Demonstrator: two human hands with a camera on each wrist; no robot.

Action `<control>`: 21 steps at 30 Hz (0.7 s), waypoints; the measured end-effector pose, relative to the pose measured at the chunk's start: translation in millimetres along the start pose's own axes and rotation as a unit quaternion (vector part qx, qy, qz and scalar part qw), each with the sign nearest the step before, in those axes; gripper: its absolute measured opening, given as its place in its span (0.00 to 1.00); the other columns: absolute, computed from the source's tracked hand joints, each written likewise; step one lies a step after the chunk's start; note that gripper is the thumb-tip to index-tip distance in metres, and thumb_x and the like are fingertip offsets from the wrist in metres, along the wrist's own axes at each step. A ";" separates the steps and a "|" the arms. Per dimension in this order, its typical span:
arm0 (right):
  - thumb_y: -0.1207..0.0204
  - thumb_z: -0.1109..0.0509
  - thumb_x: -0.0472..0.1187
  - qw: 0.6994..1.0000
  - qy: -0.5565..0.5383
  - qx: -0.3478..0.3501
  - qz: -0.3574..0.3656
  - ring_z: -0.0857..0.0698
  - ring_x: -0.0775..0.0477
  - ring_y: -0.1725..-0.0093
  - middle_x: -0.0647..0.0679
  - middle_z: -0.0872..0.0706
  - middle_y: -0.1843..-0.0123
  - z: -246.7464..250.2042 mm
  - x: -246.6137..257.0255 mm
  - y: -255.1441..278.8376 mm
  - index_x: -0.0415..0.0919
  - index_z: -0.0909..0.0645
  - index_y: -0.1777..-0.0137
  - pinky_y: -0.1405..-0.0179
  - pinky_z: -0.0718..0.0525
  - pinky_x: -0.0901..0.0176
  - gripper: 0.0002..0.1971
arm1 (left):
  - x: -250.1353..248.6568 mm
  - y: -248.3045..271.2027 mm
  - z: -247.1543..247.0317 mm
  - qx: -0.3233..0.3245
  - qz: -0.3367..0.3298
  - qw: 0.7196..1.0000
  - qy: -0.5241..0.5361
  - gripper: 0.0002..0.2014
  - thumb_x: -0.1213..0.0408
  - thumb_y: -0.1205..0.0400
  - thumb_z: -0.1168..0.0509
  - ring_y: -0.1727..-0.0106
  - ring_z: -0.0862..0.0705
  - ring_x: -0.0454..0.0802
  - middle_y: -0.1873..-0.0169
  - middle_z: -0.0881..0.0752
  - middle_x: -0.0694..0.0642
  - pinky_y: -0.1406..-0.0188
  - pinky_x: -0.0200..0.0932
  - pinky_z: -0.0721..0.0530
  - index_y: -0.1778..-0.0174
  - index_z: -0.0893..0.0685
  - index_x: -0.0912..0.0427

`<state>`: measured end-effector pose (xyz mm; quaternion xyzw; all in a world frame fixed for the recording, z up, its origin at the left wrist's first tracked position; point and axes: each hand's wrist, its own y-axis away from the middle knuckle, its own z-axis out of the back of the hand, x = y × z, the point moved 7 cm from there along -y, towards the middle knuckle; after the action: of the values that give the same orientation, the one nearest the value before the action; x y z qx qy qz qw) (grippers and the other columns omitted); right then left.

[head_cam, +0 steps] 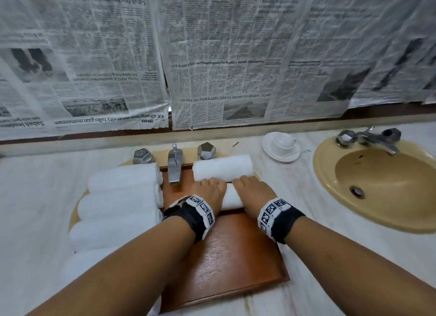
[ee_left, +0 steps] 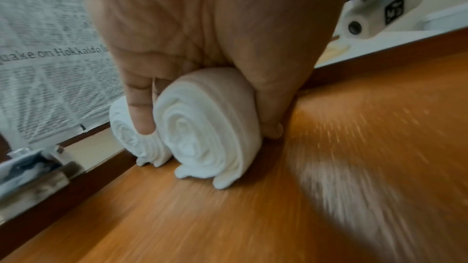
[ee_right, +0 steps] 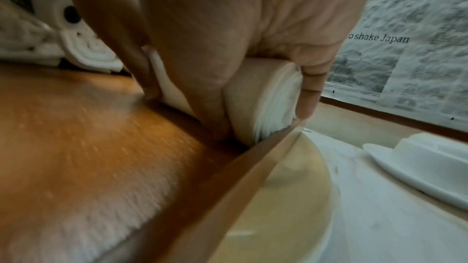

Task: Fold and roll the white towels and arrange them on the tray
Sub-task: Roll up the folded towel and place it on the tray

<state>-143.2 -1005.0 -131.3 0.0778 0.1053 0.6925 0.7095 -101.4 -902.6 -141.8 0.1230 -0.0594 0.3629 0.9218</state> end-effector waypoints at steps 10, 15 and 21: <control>0.33 0.24 0.42 0.996 -0.074 0.002 0.056 0.23 0.40 0.37 0.44 0.26 0.33 -6.0 -11.8 -14.2 0.44 0.35 0.26 0.41 0.21 0.50 0.36 | -14.2 19.0 11.9 -0.156 -0.026 0.987 0.014 0.16 0.58 0.29 0.33 0.60 0.21 0.59 0.55 0.20 0.60 0.66 0.50 0.22 0.47 0.26 0.57; 0.35 0.21 0.49 0.983 -0.185 -0.008 -0.013 0.30 0.42 0.35 0.46 0.35 0.33 -7.3 -33.3 -18.8 0.44 0.35 0.31 0.37 0.23 0.49 0.35 | -10.8 15.5 15.6 -0.145 0.028 0.989 0.030 0.13 0.64 0.28 0.49 0.61 0.20 0.61 0.57 0.19 0.61 0.68 0.51 0.19 0.49 0.29 0.58; 0.43 0.19 0.55 0.976 -0.217 -0.022 -0.023 0.30 0.46 0.38 0.51 0.37 0.39 -4.4 -59.5 -22.4 0.50 0.35 0.36 0.42 0.20 0.52 0.38 | -8.8 10.4 17.9 -0.116 0.054 0.991 0.024 0.16 0.65 0.33 0.37 0.62 0.19 0.59 0.57 0.19 0.60 0.70 0.50 0.20 0.50 0.21 0.58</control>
<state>-123.8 -1065.3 -138.8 0.2080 -0.0649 0.6448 0.7326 -115.3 -905.9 -124.4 0.0028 -0.0857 0.4053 0.9101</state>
